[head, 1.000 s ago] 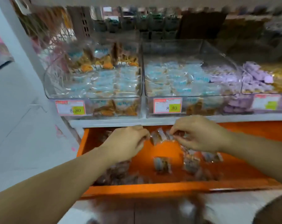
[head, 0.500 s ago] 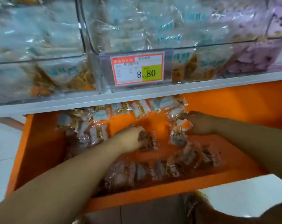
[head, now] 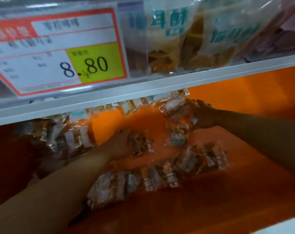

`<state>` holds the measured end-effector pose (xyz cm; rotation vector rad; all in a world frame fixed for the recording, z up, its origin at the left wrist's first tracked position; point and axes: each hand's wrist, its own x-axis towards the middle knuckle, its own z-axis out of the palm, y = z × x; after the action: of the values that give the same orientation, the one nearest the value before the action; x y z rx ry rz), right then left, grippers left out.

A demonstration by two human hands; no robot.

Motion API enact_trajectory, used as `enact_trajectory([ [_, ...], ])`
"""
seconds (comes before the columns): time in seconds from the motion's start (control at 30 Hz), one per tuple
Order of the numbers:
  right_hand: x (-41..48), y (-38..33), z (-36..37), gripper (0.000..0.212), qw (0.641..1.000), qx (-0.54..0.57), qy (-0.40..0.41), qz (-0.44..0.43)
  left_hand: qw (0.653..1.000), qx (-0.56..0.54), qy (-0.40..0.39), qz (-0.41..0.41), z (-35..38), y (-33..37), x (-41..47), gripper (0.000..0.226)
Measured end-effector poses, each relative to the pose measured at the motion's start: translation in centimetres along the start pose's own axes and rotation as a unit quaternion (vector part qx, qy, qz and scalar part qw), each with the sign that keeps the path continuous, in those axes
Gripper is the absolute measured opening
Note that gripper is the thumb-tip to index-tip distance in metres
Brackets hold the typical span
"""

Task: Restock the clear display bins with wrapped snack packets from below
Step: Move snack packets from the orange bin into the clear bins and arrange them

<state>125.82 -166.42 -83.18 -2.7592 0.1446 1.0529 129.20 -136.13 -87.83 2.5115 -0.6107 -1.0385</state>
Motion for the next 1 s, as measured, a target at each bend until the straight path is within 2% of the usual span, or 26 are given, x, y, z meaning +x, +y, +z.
enact_trajectory([
  [0.07,-0.3,-0.9,0.2,0.121,0.999,0.032,-0.034,-0.001,0.999,-0.035,-0.007,-0.011,-0.4,0.8,-0.6,0.105],
  [0.17,-1.6,-4.1,1.0,0.127,0.995,0.076,-0.061,-0.027,0.994,-0.095,-0.050,0.015,-0.7,1.4,-1.2,0.082],
  [0.3,-2.2,-6.6,2.8,0.139,0.990,0.121,-0.054,-0.050,0.987,-0.156,-0.027,0.032,-2.0,1.8,-1.6,0.079],
  [0.33,-2.3,-6.9,2.5,0.138,0.987,0.141,-0.056,-0.057,0.982,-0.187,-0.011,0.031,-2.5,2.0,-1.7,0.080],
  [0.43,-2.2,-6.8,1.8,0.134,0.973,0.196,-0.083,-0.086,0.960,-0.277,0.028,0.025,-2.6,1.6,-2.1,0.103],
  [0.53,-1.9,-7.1,1.9,0.126,0.971,0.185,-0.112,-0.099,0.989,-0.148,0.005,0.021,-2.2,2.6,-2.6,0.120],
  [0.6,-1.7,-7.4,2.0,0.118,0.972,0.173,-0.120,-0.101,0.999,-0.030,-0.010,0.035,-2.0,3.2,-2.5,0.117],
  [0.67,-1.5,-7.7,1.7,0.104,0.974,0.162,-0.118,-0.105,0.997,0.043,0.005,0.060,-1.8,3.5,-2.0,0.109],
  [0.87,-1.3,-8.3,0.7,0.051,0.979,0.104,-0.129,-0.118,0.992,0.108,-0.022,0.055,-0.9,4.2,-0.8,0.079],
  [0.93,-1.2,-7.9,0.8,0.034,0.983,0.075,-0.122,-0.114,0.989,0.133,-0.002,0.069,-0.6,4.2,-0.6,0.069],
  [1.0,-1.1,-7.5,1.1,0.021,0.987,0.038,-0.100,-0.120,0.985,0.155,0.019,0.080,-0.6,4.0,-0.6,0.069],
])
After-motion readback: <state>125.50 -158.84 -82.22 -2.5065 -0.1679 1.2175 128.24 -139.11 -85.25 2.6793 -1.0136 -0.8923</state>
